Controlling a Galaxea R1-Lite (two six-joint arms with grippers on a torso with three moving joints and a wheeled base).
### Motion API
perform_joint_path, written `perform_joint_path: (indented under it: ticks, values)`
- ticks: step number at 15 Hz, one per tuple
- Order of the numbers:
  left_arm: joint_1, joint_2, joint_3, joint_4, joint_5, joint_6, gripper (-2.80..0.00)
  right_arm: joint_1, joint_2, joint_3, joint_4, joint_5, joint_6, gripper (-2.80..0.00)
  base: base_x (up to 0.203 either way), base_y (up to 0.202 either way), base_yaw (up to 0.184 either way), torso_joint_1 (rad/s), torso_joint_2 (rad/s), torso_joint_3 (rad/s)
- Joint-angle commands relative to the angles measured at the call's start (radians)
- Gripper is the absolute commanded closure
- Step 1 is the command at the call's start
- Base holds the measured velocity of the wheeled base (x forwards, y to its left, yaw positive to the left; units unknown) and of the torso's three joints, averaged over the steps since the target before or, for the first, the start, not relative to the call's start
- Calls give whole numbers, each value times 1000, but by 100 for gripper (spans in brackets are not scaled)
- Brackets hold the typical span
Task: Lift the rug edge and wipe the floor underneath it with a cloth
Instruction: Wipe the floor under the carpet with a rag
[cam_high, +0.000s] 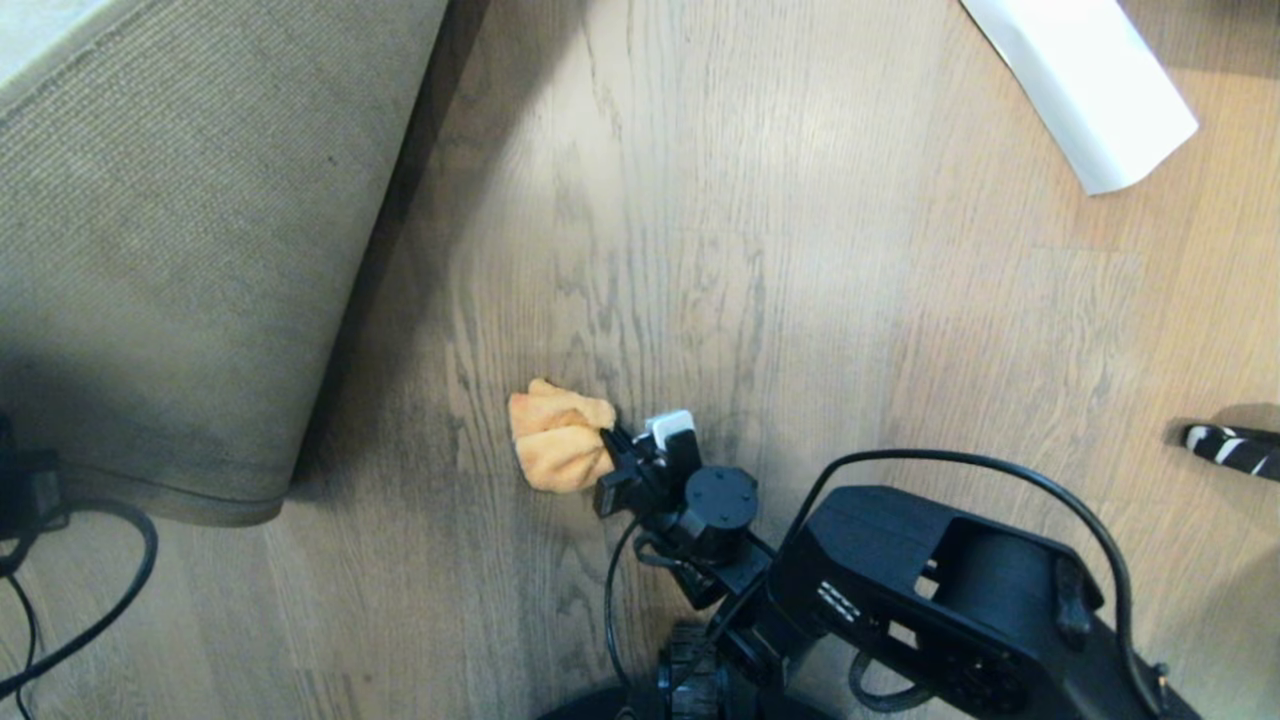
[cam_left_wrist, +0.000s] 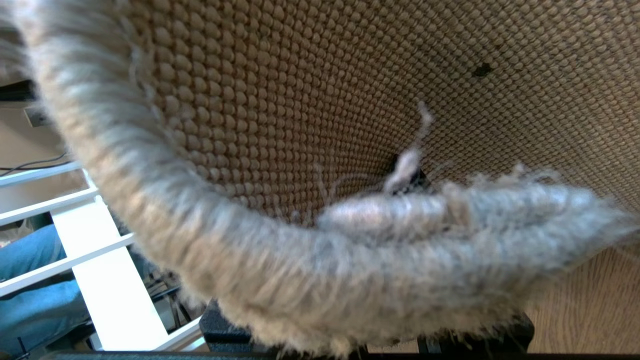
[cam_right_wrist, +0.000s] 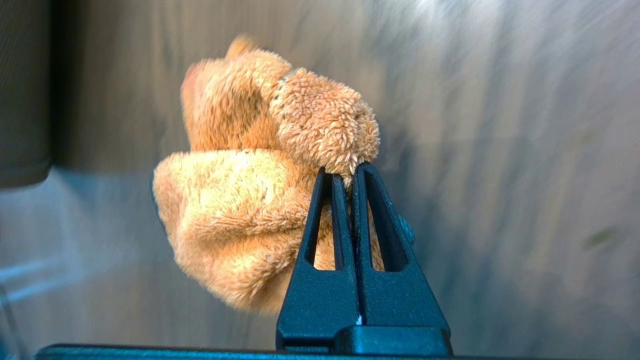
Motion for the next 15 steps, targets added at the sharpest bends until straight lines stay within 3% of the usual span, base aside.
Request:
perform_joint_path:
  ticks: [1,15]
  values:
    - [0,2,0,-7,3,1,0,-24,-30,0,-48,-2,0,0,0,0,0,0,0,0]
    - [0,-1,0,-8,4,1,0,-228,-171,14,-48,2,-5,0,0,0,0,0,0,0]
